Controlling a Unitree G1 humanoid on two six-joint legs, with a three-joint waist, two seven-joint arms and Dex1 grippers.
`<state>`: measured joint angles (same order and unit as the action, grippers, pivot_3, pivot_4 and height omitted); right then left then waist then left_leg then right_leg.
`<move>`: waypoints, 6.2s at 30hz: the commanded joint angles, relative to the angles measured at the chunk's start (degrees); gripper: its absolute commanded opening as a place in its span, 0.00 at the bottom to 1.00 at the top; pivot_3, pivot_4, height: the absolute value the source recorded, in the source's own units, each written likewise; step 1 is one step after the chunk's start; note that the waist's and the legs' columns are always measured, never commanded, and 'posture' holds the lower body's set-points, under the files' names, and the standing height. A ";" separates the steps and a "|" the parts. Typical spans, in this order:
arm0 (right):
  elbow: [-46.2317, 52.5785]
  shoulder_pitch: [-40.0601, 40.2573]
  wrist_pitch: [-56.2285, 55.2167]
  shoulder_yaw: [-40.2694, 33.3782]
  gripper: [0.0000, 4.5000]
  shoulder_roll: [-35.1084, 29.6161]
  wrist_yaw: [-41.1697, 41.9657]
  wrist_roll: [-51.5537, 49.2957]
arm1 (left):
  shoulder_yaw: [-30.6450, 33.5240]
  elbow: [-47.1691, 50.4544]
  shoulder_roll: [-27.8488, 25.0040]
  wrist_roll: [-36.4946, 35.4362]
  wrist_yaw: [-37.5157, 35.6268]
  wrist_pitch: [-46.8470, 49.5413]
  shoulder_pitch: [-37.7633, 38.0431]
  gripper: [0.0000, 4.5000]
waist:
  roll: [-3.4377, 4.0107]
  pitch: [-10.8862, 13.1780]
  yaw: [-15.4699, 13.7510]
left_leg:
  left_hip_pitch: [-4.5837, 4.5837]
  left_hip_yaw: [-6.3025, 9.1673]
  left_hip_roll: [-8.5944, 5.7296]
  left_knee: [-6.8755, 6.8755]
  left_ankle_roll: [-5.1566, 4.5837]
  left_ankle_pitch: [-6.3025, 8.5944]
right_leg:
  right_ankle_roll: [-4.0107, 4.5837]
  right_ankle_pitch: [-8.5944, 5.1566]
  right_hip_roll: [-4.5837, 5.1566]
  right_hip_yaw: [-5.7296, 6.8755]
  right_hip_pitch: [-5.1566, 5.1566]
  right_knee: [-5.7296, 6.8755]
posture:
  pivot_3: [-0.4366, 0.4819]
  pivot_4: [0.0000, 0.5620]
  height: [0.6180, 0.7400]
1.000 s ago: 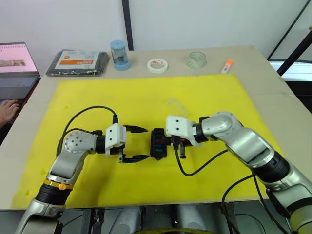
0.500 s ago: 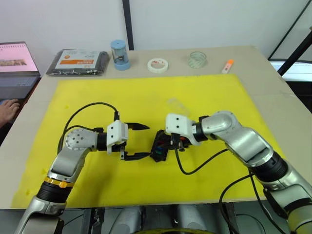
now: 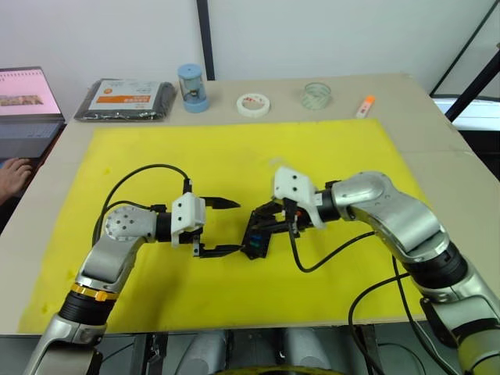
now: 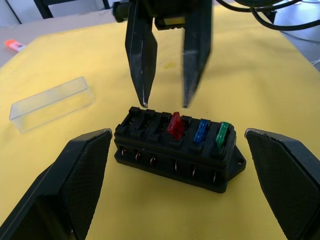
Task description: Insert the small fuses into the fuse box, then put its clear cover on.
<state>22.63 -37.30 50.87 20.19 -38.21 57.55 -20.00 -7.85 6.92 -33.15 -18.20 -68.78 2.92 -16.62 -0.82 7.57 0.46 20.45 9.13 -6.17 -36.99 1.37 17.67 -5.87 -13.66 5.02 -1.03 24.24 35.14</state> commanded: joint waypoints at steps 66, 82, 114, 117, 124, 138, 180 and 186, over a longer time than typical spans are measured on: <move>1.90 5.79 -5.29 -10.95 0.01 3.71 -4.82 -7.73 | 2.28 2.88 -1.51 -5.69 -0.14 3.33 -2.37 1.00 | 0.02 0.00 0.03 | -0.05 0.04 0.00 0.00 0.00 0.00 | 0.00 0.00 -0.01 -0.01 -0.07 -0.01 | 0.48 0.27 1.00; 4.36 14.28 -23.24 -24.46 0.82 -9.63 0.93 -6.40 | 18.61 -8.62 -18.61 -7.58 -2.60 6.03 -0.92 1.00 | 0.10 0.07 0.07 | -0.05 -0.02 0.02 0.03 -0.03 0.02 | 0.00 0.00 -0.04 0.02 -0.04 -0.02 | 0.48 0.27 1.00; 7.31 3.56 -19.10 -10.18 0.99 -1.85 1.45 -7.54 | 24.70 -26.87 -11.11 -35.06 13.34 85.50 -9.52 1.00 | 0.02 0.08 0.20 | -0.04 0.13 0.01 -0.01 0.03 -0.01 | 0.00 0.00 -0.14 -0.05 0.06 0.09 | 0.48 0.27 1.00; 7.53 3.08 -18.06 -10.25 0.99 -2.17 1.34 -7.42 | 22.31 -26.53 -11.28 -34.08 12.59 84.46 -8.96 1.00 | 0.02 0.08 0.17 | -0.04 0.13 0.00 0.00 0.03 -0.01 | 0.00 0.00 -0.10 -0.05 0.05 0.09 | 0.48 0.27 1.00; 7.72 2.03 -16.07 -10.37 0.99 -2.14 0.68 -7.99 | 17.87 -25.33 -11.31 -32.34 10.35 81.20 -7.38 1.00 | 0.03 0.07 0.17 | -0.06 0.12 -0.02 0.01 0.03 0.00 | 0.00 0.00 -0.05 -0.07 0.03 0.08 | 0.48 0.27 1.00; 8.32 3.12 -15.65 -10.63 0.99 -3.04 0.82 -8.09 | 15.70 -25.78 -8.45 -30.84 9.04 78.54 -7.85 1.00 | 0.07 0.04 -0.22 | -0.08 0.12 -0.07 -0.01 0.02 0.00 | 0.00 0.00 0.00 -0.07 -0.04 0.07 | 0.48 0.27 1.00; 9.11 4.10 -14.69 -10.08 1.00 -3.96 1.50 -8.46 | 15.40 -7.26 -7.77 -27.83 8.33 66.74 -0.19 0.01 | 0.26 -0.09 -0.70 | -0.08 0.05 -0.05 0.01 -0.02 0.02 | 0.00 0.00 0.02 -0.10 -0.03 0.02 | 0.48 0.27 1.00; 8.86 1.33 -7.53 -10.73 1.00 -3.59 -0.72 -10.94 | 10.38 10.56 -9.82 -22.53 2.20 47.91 -1.35 0.01 | 0.14 -0.03 -1.24 | 0.01 0.06 -0.05 -0.01 0.00 0.03 | 0.01 0.00 0.08 -0.08 -0.05 -0.07 | 0.48 0.27 1.00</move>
<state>30.16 -34.91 42.15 10.71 -41.77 57.56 -29.77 3.25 14.38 -42.75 -41.85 -65.36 55.23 -16.92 -0.68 7.54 -0.77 20.45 9.19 -6.21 -36.98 1.37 17.70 -5.86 -13.67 5.11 -1.11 24.18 35.05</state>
